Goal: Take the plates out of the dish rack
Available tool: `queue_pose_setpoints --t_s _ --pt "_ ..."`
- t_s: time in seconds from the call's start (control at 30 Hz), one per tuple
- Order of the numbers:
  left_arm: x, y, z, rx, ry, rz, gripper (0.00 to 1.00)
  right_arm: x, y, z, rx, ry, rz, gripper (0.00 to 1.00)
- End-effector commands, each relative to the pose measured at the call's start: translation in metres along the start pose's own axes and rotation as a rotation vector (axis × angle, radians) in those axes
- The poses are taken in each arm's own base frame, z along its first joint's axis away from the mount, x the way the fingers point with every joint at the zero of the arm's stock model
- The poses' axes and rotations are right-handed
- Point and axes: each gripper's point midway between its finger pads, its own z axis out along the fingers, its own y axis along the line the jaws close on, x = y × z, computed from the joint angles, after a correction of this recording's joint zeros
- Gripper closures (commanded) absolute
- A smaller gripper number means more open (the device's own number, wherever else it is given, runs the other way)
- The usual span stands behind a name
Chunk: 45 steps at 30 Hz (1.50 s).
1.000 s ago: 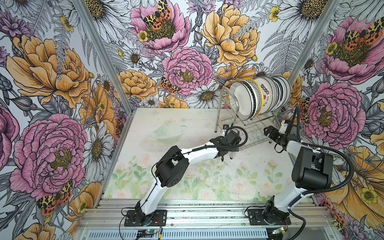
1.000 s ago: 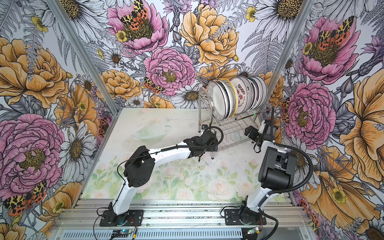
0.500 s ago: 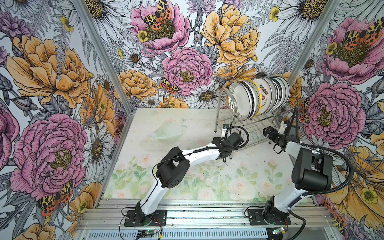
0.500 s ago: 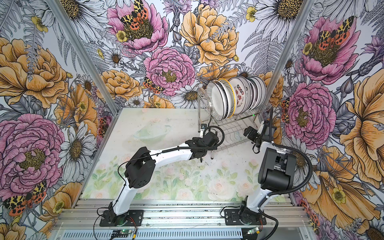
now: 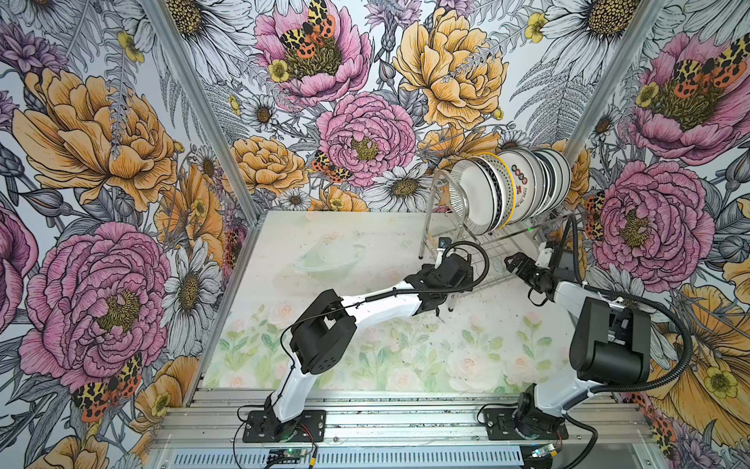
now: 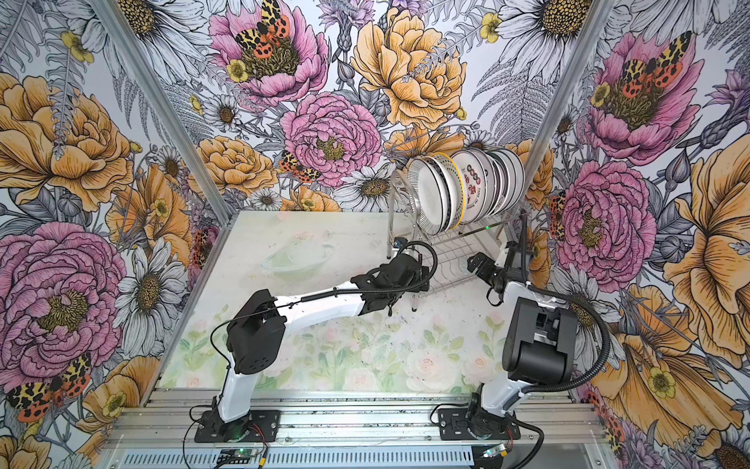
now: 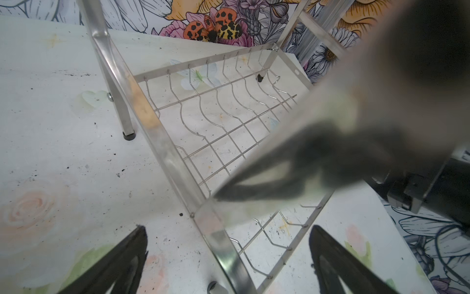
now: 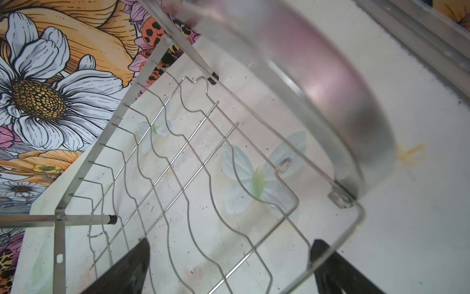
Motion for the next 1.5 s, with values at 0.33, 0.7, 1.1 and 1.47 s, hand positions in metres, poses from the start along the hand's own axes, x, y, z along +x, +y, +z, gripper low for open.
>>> queue_pose_setpoints --t_s 0.33,0.7,1.1,1.47 --pt "0.012 -0.018 -0.051 0.077 -0.009 0.068 0.01 0.012 0.036 -0.033 -0.123 -0.006 0.019 0.01" --pt "0.014 0.004 -0.08 0.004 -0.035 0.075 0.01 0.044 0.056 -0.079 -0.197 -0.001 0.041 0.01" --pt "-0.001 0.052 -0.114 -0.116 -0.087 0.065 0.01 0.073 0.136 -0.184 -0.484 -0.087 -0.098 0.01" --pt "-0.018 0.103 -0.158 -0.177 -0.168 -0.007 0.01 0.079 0.231 -0.308 -0.845 -0.198 -0.346 0.01"
